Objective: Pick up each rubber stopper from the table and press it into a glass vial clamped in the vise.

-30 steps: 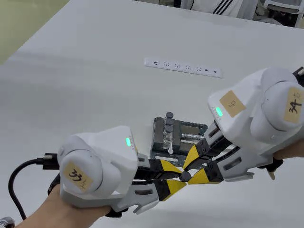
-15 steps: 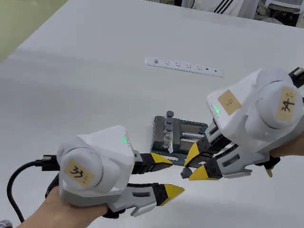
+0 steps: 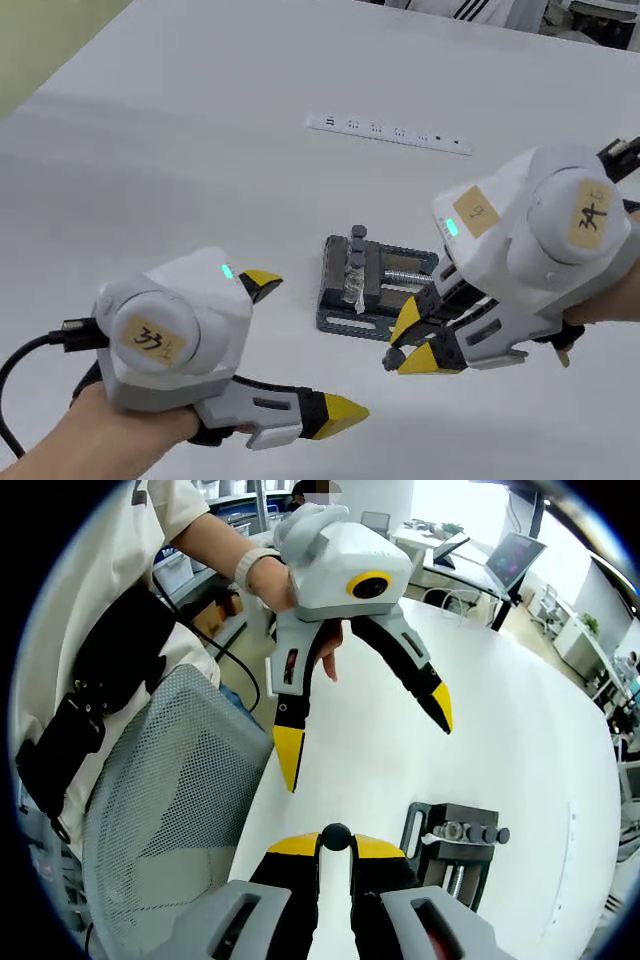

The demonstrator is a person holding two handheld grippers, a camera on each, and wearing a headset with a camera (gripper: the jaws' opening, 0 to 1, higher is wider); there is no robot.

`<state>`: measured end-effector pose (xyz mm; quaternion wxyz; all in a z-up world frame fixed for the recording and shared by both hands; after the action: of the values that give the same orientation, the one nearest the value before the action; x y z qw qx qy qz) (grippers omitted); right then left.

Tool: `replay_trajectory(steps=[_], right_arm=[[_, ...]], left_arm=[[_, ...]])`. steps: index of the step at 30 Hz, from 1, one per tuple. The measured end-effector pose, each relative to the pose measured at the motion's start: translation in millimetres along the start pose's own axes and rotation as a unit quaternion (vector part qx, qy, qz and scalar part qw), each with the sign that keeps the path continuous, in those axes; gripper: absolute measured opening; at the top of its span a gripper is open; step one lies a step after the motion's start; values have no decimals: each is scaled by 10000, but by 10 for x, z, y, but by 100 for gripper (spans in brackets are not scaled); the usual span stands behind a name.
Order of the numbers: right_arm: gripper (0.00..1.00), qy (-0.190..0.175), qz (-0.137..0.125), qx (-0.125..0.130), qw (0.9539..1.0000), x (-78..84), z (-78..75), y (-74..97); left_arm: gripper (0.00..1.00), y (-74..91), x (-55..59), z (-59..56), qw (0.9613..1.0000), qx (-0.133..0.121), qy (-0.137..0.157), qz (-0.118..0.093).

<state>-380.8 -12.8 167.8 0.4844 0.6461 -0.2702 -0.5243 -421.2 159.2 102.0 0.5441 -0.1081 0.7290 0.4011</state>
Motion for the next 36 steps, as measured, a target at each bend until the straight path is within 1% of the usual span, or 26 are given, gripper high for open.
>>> replay_trajectory(steps=[2, 4, 8, 10, 12, 14, 18, 22, 23, 27, 36], right_arm=[[5, -22, 11, -7, 10000, 18, -14, -4], [5, -38, 24, -10, 10000, 31, -23, -8], [5, -52, 69, -15, 10000, 61, -43, -23], [5, -69, 88, -17, 9999, 80, -78, -34], [5, -73, 112, -17, 9999, 91, -100, -39], [5, -82, 202, -18, 9998, 107, -128, -39], [5, 34, 340, -46, 9994, 114, -179, -23], [5, 154, 479, -30, 9987, 113, -318, -7], [5, 219, 536, 1, 9983, 106, -358, -2], [5, 409, 700, 8, 9967, 86, -502, 5], [5, 779, 924, -15, 9927, 29, -794, -8]], left_arm=[[99, 14, 26, 43, 9999, -82, 70, 83], [99, 20, 32, 66, 9999, -123, 40, 84], [99, 28, 41, 117, 9997, -210, 92, 35], [99, 27, 42, 127, 9995, -282, 115, -3], [99, 24, 41, 134, 9994, -302, 139, -21], [99, 37, 53, 170, 9994, -320, 132, -26], [99, 52, 41, 164, 9993, -350, 120, -68], [99, 64, 53, 181, 9991, -389, 159, -94], [99, 68, 55, 170, 9991, -386, 169, -100], [99, 88, 76, 189, 9990, -391, 205, -102], [99, 120, 109, 171, 9988, -407, 265, -93]])
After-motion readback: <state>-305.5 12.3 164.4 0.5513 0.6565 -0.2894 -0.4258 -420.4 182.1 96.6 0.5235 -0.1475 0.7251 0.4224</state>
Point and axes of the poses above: the centre of the closed fingertips' face, and the gripper's own axes: y roughly backward along the fingers, z roughly to its left, x roughly out of its underside, the point moved 10 cm from there along y, roughly backward along the fingers, and after that the axes turned 1 degree about z, right-handed, at the moved point
